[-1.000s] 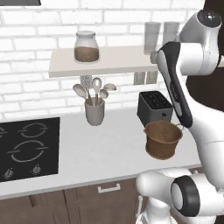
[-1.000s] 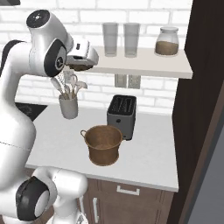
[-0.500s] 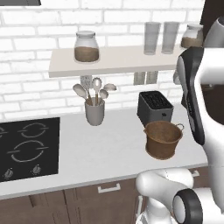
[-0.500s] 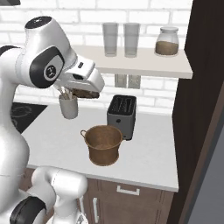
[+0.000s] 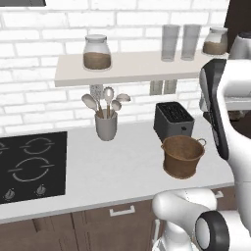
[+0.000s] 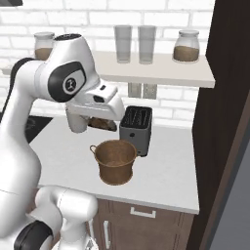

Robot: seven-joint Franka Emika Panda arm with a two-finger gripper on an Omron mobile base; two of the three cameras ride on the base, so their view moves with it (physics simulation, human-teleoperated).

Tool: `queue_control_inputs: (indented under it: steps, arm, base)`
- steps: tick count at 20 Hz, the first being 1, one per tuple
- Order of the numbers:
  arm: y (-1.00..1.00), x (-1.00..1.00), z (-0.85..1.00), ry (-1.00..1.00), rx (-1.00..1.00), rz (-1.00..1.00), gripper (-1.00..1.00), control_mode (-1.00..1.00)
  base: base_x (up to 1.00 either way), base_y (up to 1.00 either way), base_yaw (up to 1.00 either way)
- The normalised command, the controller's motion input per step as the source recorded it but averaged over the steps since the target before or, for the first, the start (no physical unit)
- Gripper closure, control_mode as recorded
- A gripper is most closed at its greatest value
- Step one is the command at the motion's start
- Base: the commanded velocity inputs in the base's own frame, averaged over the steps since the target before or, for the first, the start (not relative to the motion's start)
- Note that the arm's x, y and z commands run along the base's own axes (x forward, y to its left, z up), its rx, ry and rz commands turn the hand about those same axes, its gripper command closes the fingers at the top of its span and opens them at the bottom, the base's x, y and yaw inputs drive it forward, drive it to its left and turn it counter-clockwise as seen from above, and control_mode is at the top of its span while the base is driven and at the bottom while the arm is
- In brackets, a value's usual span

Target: Open the cabinet, pick up the bread from the cabinet and place it in the basket. Then move the basket to the dining counter.

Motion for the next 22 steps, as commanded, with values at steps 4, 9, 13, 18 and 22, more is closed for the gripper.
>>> queue_control_inputs:
  steps: [4, 9, 13, 18, 22]
  arm:
    - [0.12, 0.46, -0.89, -0.01, 0.01, 0.07, 1.00, -1.00]
    - [0.06, 0.65, -0.82, -0.02, 0.06, 0.13, 1.00, -1.00]
    - [0.00, 0.69, -0.65, 0.00, 0.13, 0.10, 1.00, -1.00]
    - [0.00, 0.55, -0.58, 0.01, 0.07, 0.07, 1.00, -1.00]
    - [0.00, 0.07, -0.57, 0.09, 0.01, 0.01, 1.00, -1.00]
  base:
    - [0.00, 0.00, 0.00]
    - [0.00, 0.00, 0.00]
    - [0.00, 0.00, 0.00]
    - [0.00, 0.00, 0.00]
    - [0.00, 0.00, 0.00]
